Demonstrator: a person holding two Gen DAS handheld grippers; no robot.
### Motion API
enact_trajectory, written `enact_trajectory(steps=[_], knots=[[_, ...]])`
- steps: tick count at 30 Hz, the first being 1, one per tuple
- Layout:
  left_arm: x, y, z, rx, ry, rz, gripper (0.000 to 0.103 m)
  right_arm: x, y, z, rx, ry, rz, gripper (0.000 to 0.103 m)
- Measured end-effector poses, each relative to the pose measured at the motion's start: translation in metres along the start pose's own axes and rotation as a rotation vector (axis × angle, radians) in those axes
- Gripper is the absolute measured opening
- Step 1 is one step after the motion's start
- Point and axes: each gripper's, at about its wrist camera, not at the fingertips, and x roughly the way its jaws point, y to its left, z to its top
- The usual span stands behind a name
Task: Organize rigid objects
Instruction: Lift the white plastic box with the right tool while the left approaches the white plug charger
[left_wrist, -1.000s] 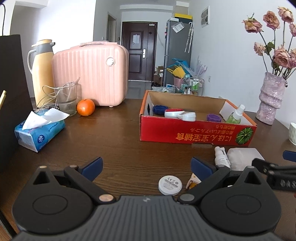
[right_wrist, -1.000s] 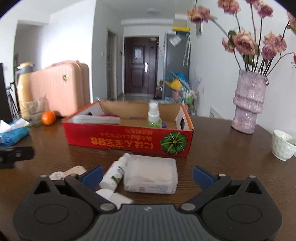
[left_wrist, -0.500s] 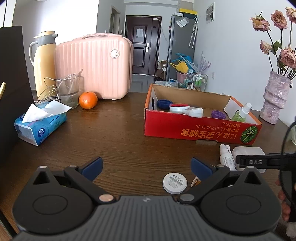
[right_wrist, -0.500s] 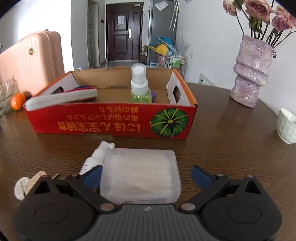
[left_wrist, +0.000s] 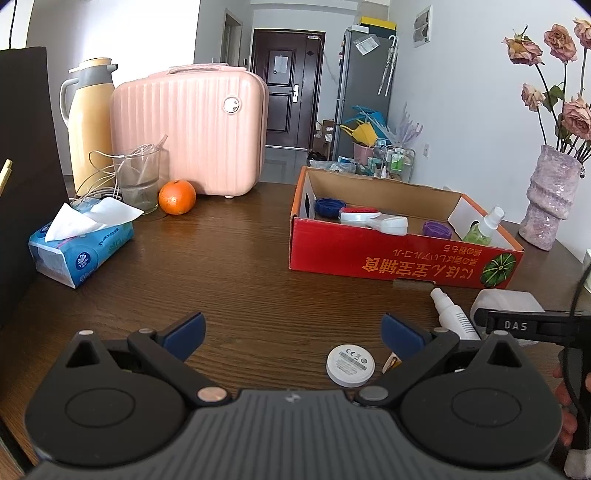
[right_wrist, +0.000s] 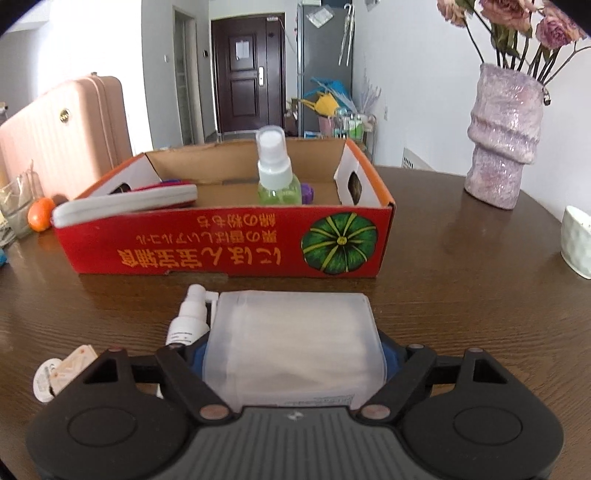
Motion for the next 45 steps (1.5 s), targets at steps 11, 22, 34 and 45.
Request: enact_trajectory(steps=[11,22,34,45], knots=[[0.001,0.002,0.0,-0.005,0.003,-0.001,0.103,-0.037,-0.011,-0.003,0.04,-0.136,0.027,0.081],[0.001,0.002,-0.001,-0.003,0.005,-0.006,0.103,-0.075,-0.014,-0.019,0.028,-0.223,0.05,0.081],[0.006,-0.004,-0.004,0.023,0.016,-0.014,0.103,-0.094,-0.022,-0.036,0.033,-0.241,0.057,0.081],[0.014,-0.025,-0.013,0.092,0.057,-0.095,0.103,-0.095,-0.025,-0.036,0.048,-0.253,0.051,0.081]])
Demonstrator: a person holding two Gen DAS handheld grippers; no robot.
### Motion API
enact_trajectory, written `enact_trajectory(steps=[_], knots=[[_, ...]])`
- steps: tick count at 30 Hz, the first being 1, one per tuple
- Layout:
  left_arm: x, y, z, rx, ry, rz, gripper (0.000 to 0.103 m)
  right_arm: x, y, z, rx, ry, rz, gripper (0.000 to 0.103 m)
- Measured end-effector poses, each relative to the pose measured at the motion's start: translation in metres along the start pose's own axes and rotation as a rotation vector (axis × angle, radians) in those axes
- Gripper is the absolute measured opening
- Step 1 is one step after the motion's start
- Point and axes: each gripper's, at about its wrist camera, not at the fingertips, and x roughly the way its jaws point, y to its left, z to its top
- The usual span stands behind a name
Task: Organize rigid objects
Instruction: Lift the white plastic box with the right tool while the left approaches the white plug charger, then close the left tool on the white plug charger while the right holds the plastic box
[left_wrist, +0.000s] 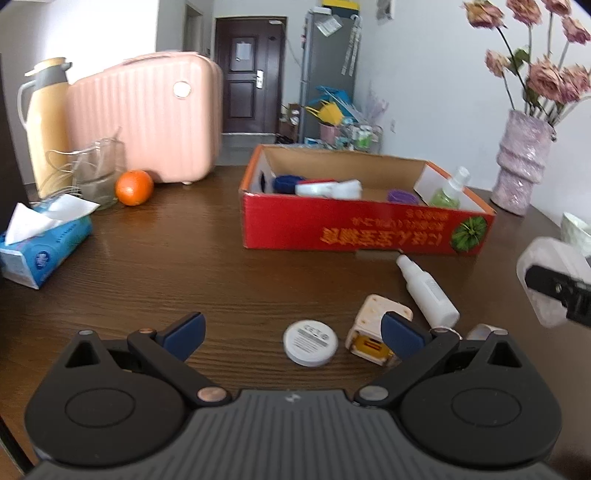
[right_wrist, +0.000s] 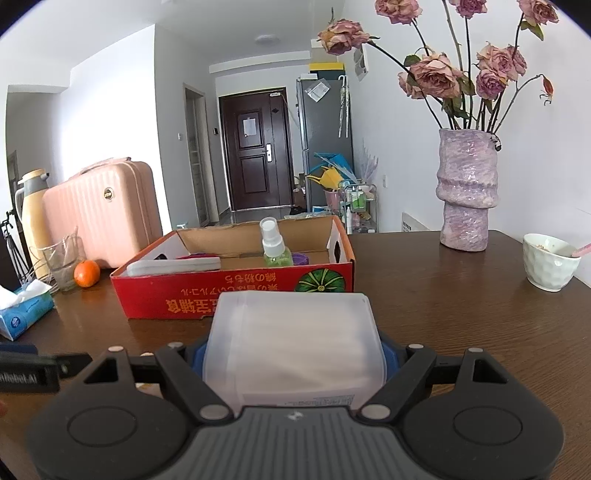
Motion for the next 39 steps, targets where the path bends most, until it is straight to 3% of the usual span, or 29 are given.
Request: enact_trajectory(steps=[9,17,23,25,29,31,32,39], knots=[[0.022,-0.027,-0.002,0.083,0.033,-0.038,0.103,0.001,-0.002,-0.001,0.009,-0.001,-0.006,0.081],[0.046,-0.043,0.002,0.144,0.039,-0.026,0.103,0.003,-0.002,-0.002,0.007,0.007,-0.008,0.081],[0.058,-0.051,0.0,0.189,0.062,-0.039,0.096,0.005,-0.002,-0.002,0.003,0.015,-0.01,0.081],[0.06,-0.053,-0.002,0.203,0.073,-0.051,0.091,0.006,-0.002,-0.002,0.003,0.016,-0.01,0.081],[0.06,-0.055,-0.004,0.215,0.074,-0.081,0.068,0.006,-0.001,-0.003,-0.001,0.019,-0.01,0.081],[0.058,-0.057,-0.005,0.224,0.074,-0.117,0.043,0.006,-0.001,-0.003,-0.002,0.019,-0.01,0.081],[0.058,-0.056,-0.006,0.22,0.085,-0.135,0.039,0.006,-0.001,-0.003,-0.002,0.019,-0.01,0.081],[0.052,-0.054,-0.005,0.205,0.06,-0.13,0.039,0.005,-0.001,-0.003,-0.006,0.013,-0.006,0.081]])
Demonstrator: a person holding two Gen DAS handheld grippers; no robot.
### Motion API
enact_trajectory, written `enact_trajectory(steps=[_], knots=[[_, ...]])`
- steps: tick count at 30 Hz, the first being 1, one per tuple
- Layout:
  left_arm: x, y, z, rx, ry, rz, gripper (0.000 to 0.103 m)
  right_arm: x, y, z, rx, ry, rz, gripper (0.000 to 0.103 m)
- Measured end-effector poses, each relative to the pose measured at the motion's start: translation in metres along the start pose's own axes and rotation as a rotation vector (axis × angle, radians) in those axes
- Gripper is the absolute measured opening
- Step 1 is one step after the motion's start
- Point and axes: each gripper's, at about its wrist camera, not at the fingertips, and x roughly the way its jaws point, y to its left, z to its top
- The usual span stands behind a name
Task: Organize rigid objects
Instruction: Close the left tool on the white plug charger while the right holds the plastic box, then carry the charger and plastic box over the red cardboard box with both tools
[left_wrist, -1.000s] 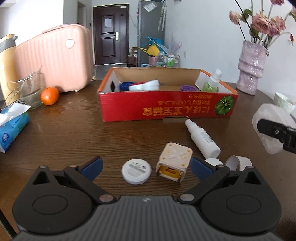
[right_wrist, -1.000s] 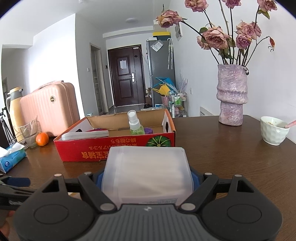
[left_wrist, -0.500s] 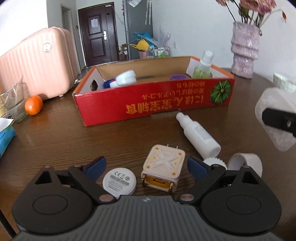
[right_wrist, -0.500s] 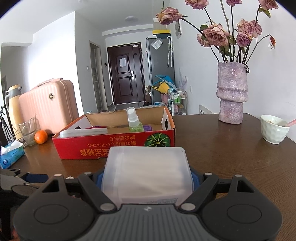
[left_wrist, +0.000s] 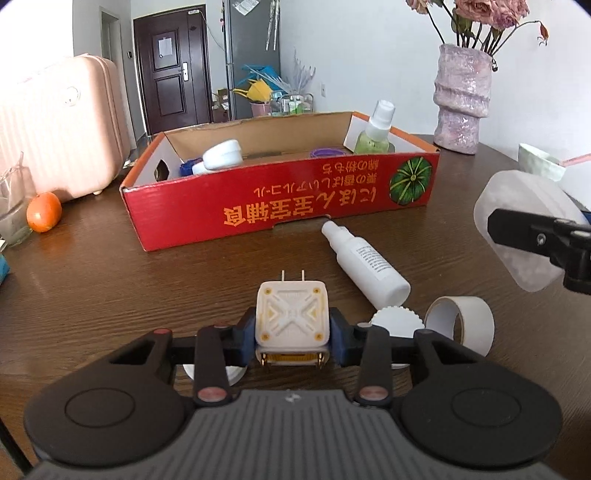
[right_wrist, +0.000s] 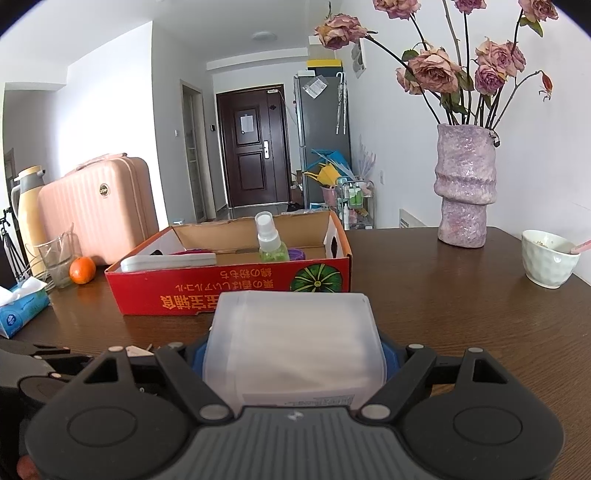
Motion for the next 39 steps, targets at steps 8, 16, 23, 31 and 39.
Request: enact_trajectory(steps=[8,16,23,31,39], knots=[[-0.014,0.004,0.002,-0.013,-0.038,0.0,0.039,-0.002,0.0,0.0,0.002,-0.01,0.002,0.081],[-0.035,0.017,0.006,-0.059,-0.102,0.053,0.039,-0.006,0.001,0.001,-0.003,-0.028,0.009,0.081],[-0.071,0.02,0.007,-0.087,-0.216,0.12,0.039,-0.008,0.002,0.0,-0.007,-0.038,0.014,0.081],[-0.089,0.02,0.006,-0.117,-0.253,0.128,0.039,-0.01,0.003,0.0,-0.01,-0.053,0.016,0.081],[-0.094,0.019,0.008,-0.136,-0.266,0.135,0.039,-0.013,0.005,0.006,-0.014,-0.075,0.017,0.081]])
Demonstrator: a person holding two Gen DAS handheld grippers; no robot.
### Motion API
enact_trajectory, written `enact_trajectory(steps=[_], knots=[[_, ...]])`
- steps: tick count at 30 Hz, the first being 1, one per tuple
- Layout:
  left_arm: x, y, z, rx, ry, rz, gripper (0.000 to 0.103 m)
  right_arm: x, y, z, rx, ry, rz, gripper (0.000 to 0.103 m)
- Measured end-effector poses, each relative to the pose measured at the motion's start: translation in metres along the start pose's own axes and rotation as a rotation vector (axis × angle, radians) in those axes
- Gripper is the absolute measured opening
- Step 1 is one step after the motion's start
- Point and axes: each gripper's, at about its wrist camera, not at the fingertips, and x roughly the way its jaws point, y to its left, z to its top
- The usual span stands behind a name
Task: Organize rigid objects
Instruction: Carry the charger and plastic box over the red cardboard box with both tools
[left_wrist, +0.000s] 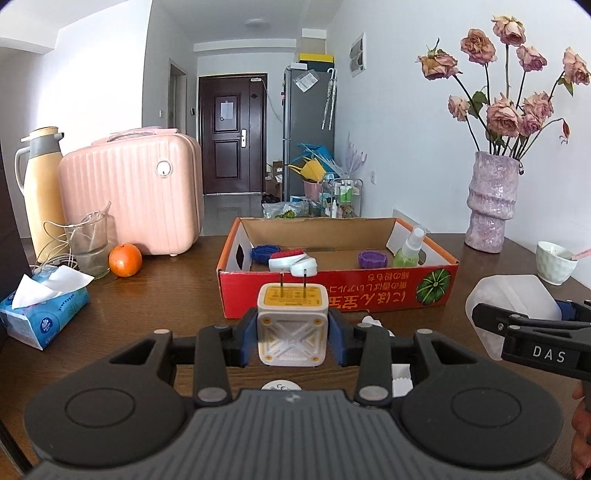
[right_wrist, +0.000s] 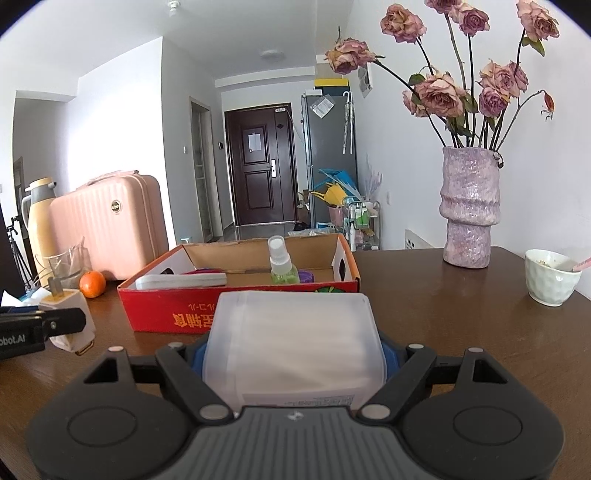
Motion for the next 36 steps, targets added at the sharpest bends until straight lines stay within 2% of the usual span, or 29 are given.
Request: enact_trajectory(steps=[16,22,36], knots=[[0.014,0.005,0.032,-0.05,-0.026,0.024,0.039,0.006,0.001,0.03,-0.014,-0.066,-0.015,0.081],[0.025,0.006,0.043,-0.071,-0.031,0.002,0.039,0.018,0.003,0.042,-0.003,-0.086,-0.016,0.081],[0.063,0.001,0.067,-0.101,-0.05,0.018,0.039,0.054,0.001,0.069,0.022,-0.116,-0.007,0.081]])
